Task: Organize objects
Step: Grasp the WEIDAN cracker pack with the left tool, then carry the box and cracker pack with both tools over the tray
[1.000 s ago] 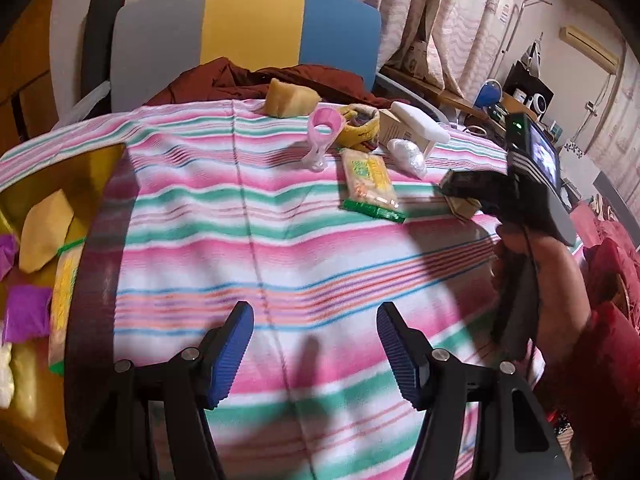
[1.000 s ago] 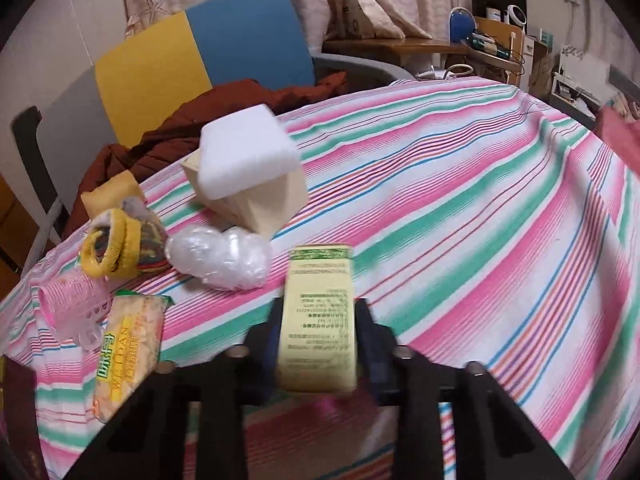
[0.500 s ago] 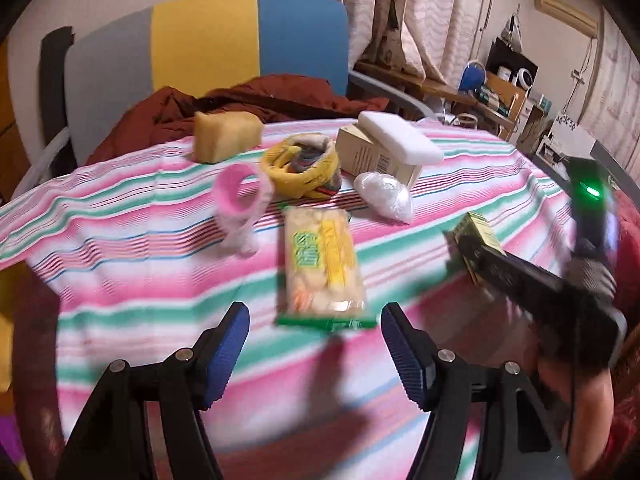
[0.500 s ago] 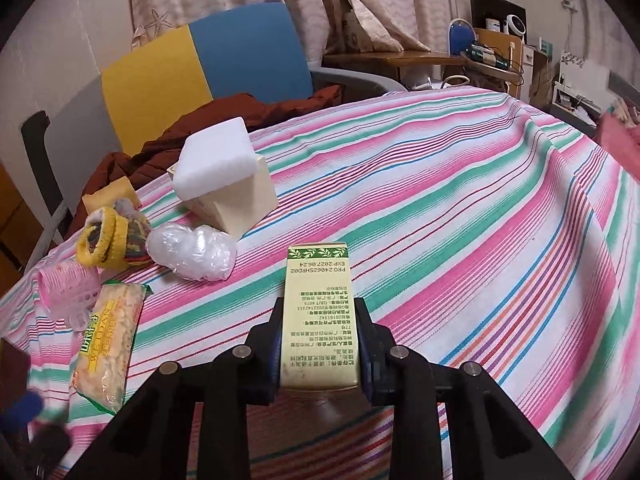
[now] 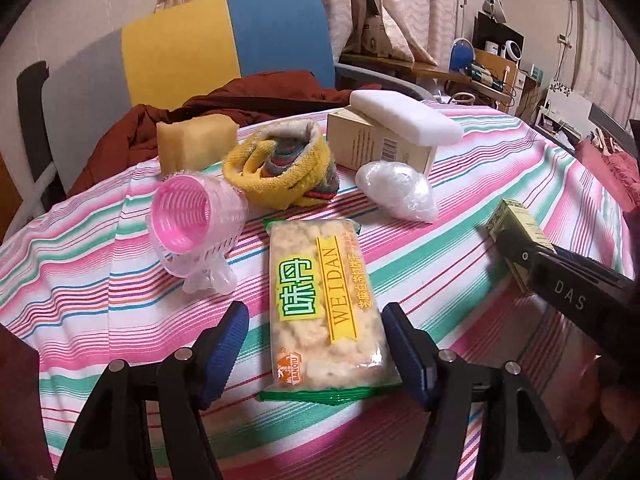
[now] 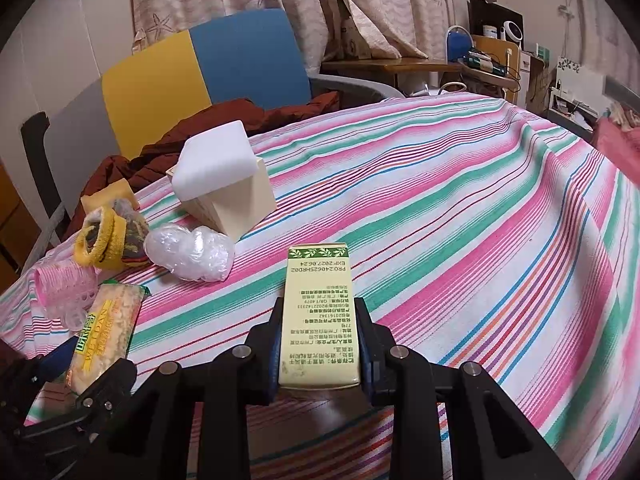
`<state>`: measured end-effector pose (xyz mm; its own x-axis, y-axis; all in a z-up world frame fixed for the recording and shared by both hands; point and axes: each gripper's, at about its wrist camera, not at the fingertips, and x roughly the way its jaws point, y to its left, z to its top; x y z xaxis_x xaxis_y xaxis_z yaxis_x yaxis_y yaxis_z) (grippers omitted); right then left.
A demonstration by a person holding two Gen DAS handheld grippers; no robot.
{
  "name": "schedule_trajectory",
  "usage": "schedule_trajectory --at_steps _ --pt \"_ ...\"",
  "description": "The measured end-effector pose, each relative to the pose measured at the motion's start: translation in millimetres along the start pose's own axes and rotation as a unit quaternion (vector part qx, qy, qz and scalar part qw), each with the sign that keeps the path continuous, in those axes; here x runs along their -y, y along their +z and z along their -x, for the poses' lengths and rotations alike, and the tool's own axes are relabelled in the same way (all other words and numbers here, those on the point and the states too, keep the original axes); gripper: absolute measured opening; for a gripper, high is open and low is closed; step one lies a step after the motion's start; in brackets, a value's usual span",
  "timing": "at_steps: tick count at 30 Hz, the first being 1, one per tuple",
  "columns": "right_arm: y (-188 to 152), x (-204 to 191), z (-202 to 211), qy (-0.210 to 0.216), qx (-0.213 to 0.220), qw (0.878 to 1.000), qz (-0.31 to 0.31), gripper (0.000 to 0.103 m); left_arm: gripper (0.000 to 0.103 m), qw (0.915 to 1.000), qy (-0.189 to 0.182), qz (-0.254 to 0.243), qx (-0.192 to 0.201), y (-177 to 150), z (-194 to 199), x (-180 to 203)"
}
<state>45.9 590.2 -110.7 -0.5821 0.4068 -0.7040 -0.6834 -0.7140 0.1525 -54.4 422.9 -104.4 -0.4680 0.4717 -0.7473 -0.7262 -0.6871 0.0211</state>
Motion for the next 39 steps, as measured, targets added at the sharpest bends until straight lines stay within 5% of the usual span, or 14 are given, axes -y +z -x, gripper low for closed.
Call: schedule_trajectory --at_steps 4,19,29,39 --pt "-0.1 -2.0 -0.3 -0.004 0.001 1.0 0.003 0.03 0.05 0.9999 0.005 -0.012 0.009 -3.8 5.9 3.1" --pt "-1.6 -5.3 8.4 -0.016 0.025 0.999 0.015 0.03 0.049 0.9983 0.006 -0.025 0.052 -36.1 46.2 11.5" --pt "-12.5 -20.1 28.9 -0.012 0.046 0.997 0.052 0.03 0.049 0.9971 0.001 0.018 0.074 -55.4 70.1 -7.6" --pt "-36.9 -33.3 58.1 0.042 0.044 0.996 0.07 0.03 0.049 0.9966 -0.008 0.04 0.072 -82.3 84.2 -20.2"
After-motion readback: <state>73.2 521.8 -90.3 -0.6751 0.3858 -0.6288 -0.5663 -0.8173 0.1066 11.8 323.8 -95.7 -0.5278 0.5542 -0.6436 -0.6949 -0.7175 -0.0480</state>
